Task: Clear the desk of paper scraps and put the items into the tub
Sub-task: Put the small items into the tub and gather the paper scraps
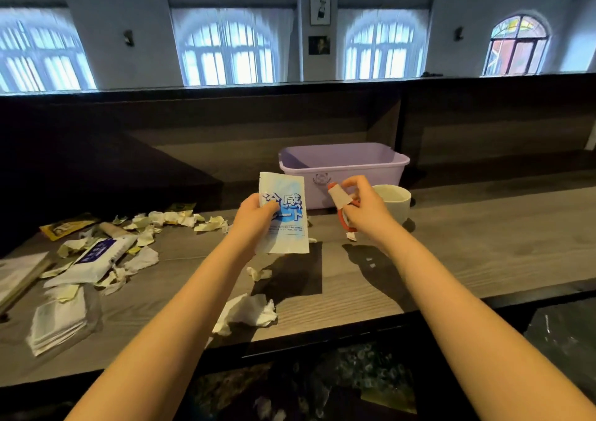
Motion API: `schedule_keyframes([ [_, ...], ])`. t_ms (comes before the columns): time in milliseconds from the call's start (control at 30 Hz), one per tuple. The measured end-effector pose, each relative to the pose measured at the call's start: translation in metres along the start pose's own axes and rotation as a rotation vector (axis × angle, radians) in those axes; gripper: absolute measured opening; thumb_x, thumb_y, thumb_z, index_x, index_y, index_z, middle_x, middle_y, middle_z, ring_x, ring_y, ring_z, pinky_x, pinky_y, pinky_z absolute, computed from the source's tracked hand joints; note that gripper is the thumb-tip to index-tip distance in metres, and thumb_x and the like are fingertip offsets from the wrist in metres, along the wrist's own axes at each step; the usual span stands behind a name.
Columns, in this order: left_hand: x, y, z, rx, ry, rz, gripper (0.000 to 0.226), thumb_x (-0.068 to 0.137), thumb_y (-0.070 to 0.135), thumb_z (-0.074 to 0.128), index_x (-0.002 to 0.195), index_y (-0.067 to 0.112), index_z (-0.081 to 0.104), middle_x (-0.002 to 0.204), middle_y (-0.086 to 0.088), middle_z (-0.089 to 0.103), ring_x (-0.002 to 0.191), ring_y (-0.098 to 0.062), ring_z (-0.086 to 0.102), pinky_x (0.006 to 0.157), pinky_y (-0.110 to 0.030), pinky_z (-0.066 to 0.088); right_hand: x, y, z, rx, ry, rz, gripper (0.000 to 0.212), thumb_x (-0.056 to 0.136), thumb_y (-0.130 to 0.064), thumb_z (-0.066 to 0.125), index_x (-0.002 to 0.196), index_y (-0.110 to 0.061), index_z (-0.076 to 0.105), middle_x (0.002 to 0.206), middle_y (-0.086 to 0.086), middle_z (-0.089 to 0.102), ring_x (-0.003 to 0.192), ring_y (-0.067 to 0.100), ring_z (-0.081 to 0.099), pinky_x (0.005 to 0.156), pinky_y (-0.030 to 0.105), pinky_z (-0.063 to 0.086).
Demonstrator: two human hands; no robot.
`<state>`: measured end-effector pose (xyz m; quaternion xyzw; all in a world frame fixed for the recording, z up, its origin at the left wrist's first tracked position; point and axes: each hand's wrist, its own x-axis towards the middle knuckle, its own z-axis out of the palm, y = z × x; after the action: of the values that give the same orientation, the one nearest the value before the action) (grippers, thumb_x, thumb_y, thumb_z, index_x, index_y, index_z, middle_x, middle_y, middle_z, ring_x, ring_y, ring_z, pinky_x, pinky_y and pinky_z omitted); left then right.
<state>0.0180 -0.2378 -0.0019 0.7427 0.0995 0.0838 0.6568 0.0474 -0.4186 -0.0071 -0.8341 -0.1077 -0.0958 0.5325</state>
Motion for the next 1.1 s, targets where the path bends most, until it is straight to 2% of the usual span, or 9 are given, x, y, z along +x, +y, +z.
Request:
schedule_keyframes([
  [100,0.023,0.017,-0.004,0.004,0.008,0.051,0.018,0.095,0.017,0.046,0.114,0.015,0.047,0.123,-0.009,0.06,0.105,-0.023,0.062,0.093,-0.047,0.051,0.031,-0.012,0.001,0.032,0.124,-0.042,0.019,0.089,-0.034,0.06,0.103,-0.024,0.051,0.1,-0.004,0.054,0.091,0.015,0.054,0.062,0.022,0.048],
  [200,0.048,0.03,-0.006,0.02,0.036,0.117,0.025,0.096,0.012,0.047,0.12,0.014,0.043,0.129,-0.006,0.055,0.106,-0.017,0.058,0.088,-0.035,0.052,0.074,-0.015,0.006,0.094,0.225,-0.019,0.01,0.089,-0.022,0.063,0.096,-0.018,0.058,0.099,0.001,0.059,0.095,0.023,0.059,0.063,0.023,0.049],
  [267,0.065,0.036,-0.008,0.013,0.074,0.132,0.032,0.095,0.01,0.048,0.126,0.012,0.041,0.131,-0.006,0.053,0.11,-0.017,0.056,0.082,-0.031,0.049,0.104,-0.013,0.011,0.014,0.251,-0.004,0.009,0.088,-0.009,0.061,0.093,-0.017,0.062,0.096,0.003,0.059,0.1,0.026,0.06,0.069,0.026,0.048],
  [367,0.089,0.04,-0.013,0.008,0.107,0.151,0.035,0.094,0.011,0.051,0.128,0.013,0.042,0.133,-0.008,0.052,0.116,-0.022,0.057,0.085,-0.034,0.051,0.144,-0.014,0.016,-0.076,0.295,0.012,0.013,0.087,-0.008,0.061,0.097,-0.015,0.065,0.104,0.007,0.062,0.102,0.026,0.059,0.077,0.03,0.047],
  [467,0.112,0.037,-0.018,0.004,0.137,0.169,0.035,0.094,0.012,0.052,0.127,0.013,0.043,0.132,-0.008,0.053,0.115,-0.022,0.057,0.083,-0.035,0.051,0.173,-0.015,0.019,-0.123,0.263,0.022,0.014,0.089,-0.014,0.06,0.102,-0.01,0.064,0.107,0.011,0.063,0.098,0.025,0.058,0.082,0.034,0.049],
  [567,0.129,0.032,-0.021,-0.047,0.178,0.174,0.034,0.093,0.012,0.053,0.125,0.014,0.044,0.131,-0.007,0.054,0.116,-0.022,0.057,0.081,-0.034,0.051,0.193,-0.008,0.022,-0.242,0.197,0.017,0.015,0.088,-0.005,0.058,0.099,-0.011,0.065,0.109,0.013,0.063,0.095,0.027,0.058,0.083,0.039,0.053],
  [767,0.144,0.026,-0.017,-0.059,0.181,0.173,0.033,0.093,0.013,0.054,0.125,0.013,0.045,0.129,-0.007,0.055,0.114,-0.022,0.058,0.076,-0.031,0.05,0.211,0.013,0.029,-0.351,0.079,0.039,0.022,0.087,0.004,0.056,0.098,-0.013,0.066,0.113,0.013,0.063,0.107,0.028,0.058,0.092,0.039,0.052],
  [967,0.146,0.028,-0.006,-0.05,0.161,0.164,0.021,0.092,0.016,0.056,0.111,0.013,0.047,0.123,-0.008,0.059,0.1,-0.017,0.061,0.068,-0.026,0.053,0.207,0.014,0.027,-0.216,0.113,-0.02,0.023,0.093,-0.003,0.052,0.109,-0.013,0.064,0.115,0.01,0.062,0.104,0.022,0.058,0.079,0.029,0.05],
  [1100,0.144,0.038,0.003,-0.076,0.133,0.188,0.018,0.09,0.018,0.059,0.103,0.011,0.049,0.114,-0.007,0.062,0.09,-0.015,0.062,0.059,-0.022,0.052,0.189,0.0,0.028,0.003,0.222,-0.148,0.021,0.093,-0.013,0.055,0.113,-0.014,0.06,0.109,0.005,0.062,0.1,0.017,0.057,0.081,0.027,0.047],
])
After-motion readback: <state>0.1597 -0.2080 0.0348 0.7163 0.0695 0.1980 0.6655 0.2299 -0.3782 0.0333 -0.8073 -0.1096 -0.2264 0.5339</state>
